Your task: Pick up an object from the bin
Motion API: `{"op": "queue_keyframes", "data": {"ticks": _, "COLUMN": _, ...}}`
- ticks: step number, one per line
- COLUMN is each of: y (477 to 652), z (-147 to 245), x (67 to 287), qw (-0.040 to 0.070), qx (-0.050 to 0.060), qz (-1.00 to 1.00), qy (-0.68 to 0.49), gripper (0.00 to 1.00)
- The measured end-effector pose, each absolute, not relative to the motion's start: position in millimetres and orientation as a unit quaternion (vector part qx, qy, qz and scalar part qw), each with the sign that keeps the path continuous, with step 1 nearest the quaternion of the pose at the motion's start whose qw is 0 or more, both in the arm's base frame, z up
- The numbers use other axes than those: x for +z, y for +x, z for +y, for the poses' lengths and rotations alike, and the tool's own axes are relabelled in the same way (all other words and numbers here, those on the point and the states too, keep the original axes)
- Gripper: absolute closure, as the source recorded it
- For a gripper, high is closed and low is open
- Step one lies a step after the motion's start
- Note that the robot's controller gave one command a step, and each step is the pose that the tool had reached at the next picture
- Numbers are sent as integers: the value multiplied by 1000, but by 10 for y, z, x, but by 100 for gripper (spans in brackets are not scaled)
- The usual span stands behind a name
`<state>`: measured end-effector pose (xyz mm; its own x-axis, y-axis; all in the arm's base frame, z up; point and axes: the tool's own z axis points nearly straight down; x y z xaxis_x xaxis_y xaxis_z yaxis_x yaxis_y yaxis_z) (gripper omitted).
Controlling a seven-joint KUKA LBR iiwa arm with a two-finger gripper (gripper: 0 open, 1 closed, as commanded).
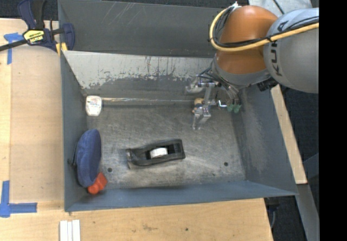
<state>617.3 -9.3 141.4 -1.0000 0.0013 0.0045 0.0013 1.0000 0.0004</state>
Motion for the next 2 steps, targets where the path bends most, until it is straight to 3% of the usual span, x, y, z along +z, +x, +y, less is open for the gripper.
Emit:
{"op": "queue_keyframes", "data": {"ticks": 1, "y": 5041, "z": 395, "x": 1395, "qw": 2, "qx": 0, "qz": -998, "qy": 66, "gripper": 0}}
{"op": "queue_keyframes", "data": {"ticks": 2, "y": 5033, "z": 520, "x": 822, "qw": -2, "qx": 0, "qz": -1000, "qy": -8, "gripper": 0}}
